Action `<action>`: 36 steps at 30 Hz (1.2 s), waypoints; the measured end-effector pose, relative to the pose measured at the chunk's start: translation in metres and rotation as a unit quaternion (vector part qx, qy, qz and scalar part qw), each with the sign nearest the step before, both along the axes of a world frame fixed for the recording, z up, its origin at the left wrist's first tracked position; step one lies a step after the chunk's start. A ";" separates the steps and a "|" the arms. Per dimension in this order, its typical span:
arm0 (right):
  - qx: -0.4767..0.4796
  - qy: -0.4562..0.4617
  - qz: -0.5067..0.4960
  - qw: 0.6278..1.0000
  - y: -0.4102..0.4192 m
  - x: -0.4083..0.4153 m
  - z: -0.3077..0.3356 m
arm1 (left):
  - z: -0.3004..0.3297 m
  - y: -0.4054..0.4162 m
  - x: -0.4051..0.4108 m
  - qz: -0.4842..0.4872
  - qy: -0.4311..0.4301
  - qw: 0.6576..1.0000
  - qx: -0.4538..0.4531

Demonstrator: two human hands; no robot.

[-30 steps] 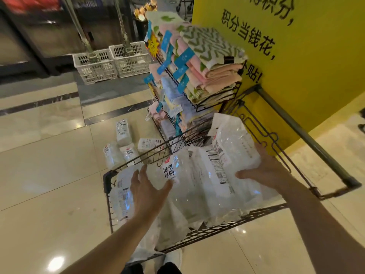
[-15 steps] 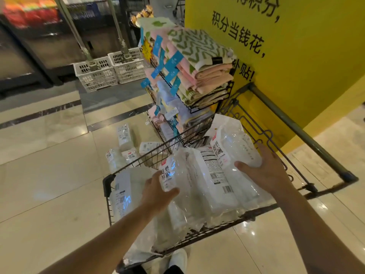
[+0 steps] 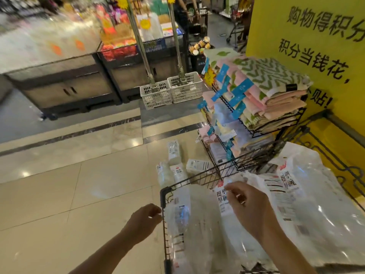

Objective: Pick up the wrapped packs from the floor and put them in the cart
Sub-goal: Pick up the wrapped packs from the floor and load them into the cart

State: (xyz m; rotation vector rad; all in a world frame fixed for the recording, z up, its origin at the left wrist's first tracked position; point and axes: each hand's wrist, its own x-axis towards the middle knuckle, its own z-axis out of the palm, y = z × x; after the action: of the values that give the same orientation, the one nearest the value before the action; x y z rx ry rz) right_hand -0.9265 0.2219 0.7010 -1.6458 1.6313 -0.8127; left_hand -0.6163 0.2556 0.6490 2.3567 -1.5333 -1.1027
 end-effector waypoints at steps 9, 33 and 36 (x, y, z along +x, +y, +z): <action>0.102 -0.006 0.067 0.992 -0.013 0.161 -0.039 | -0.031 0.037 0.180 0.063 0.036 0.996 0.051; 0.308 -0.006 -0.081 0.948 -0.096 0.381 -0.123 | -0.127 -0.154 0.463 -0.149 -0.040 0.983 0.099; 0.319 -0.003 -0.071 0.945 -0.163 0.385 -0.156 | -0.141 -0.206 0.444 -0.162 -0.050 0.981 0.090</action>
State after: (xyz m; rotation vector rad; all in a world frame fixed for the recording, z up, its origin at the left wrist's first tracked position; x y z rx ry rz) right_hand -0.5410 0.0584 0.5453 -1.0749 1.7776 -0.2920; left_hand -0.1719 0.0497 0.5081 2.3632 -1.9855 -1.2535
